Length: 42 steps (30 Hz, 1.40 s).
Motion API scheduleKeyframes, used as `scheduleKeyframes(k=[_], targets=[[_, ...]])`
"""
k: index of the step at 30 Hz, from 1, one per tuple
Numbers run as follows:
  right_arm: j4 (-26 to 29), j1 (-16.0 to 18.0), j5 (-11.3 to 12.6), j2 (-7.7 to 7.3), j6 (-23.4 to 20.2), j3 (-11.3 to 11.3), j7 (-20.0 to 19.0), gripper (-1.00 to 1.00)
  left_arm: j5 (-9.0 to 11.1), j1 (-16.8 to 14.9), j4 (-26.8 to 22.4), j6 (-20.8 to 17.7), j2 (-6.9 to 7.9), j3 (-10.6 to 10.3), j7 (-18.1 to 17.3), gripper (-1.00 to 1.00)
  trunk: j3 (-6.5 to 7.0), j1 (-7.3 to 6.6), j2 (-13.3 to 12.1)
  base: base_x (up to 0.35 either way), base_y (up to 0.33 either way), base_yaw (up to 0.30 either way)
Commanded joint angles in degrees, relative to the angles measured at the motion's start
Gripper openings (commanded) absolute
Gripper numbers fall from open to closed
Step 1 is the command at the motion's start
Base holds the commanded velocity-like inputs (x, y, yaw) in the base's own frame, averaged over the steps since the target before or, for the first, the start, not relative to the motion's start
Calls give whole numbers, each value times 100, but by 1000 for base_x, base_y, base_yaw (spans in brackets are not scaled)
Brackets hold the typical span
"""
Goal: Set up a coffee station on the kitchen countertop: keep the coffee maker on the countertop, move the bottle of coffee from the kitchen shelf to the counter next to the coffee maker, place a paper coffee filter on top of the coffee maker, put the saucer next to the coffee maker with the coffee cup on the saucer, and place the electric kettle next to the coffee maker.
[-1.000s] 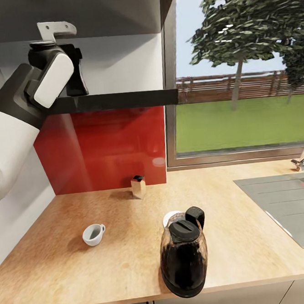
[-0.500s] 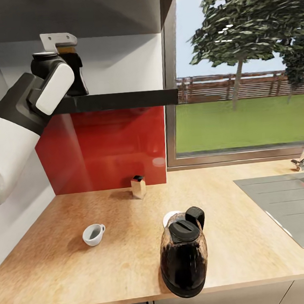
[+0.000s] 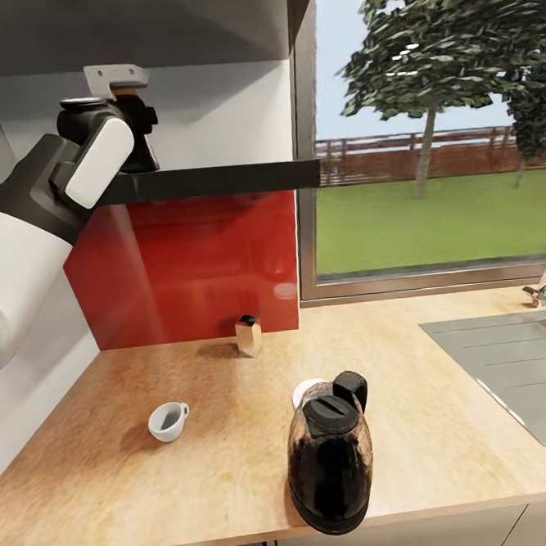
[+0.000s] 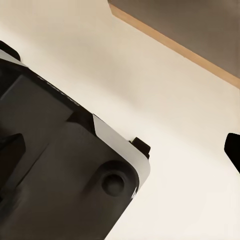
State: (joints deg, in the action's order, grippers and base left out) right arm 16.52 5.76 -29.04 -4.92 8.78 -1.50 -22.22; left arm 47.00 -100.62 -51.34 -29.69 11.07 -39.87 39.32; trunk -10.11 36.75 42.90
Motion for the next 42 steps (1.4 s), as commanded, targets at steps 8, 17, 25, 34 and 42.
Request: scheduleKeyframes(k=[8,17,25,34,42], targets=[[1,5,-40,0,26,-17,-19,100,46,-10,6,-11,9,-26,18,100,-9,1,7,0,0,0],[1,5,-40,0,25,-17,-19,100,48,41,37,-4,9,-22,17,100,-9,1,7,82,0,0],[1,5,-40,0,21,-17,-19,100,46,66,75,-2,9,-25,22,100,-9,1,7,34,0,0],[1,5,-40,0,23,-16,-19,100,48,69,85,-2,9,-21,23,100,-9,1,7,34,0,0],[1,5,-40,0,22,-17,-19,100,46,69,87,-2,9,-21,23,100,-9,1,7,119,0,0]])
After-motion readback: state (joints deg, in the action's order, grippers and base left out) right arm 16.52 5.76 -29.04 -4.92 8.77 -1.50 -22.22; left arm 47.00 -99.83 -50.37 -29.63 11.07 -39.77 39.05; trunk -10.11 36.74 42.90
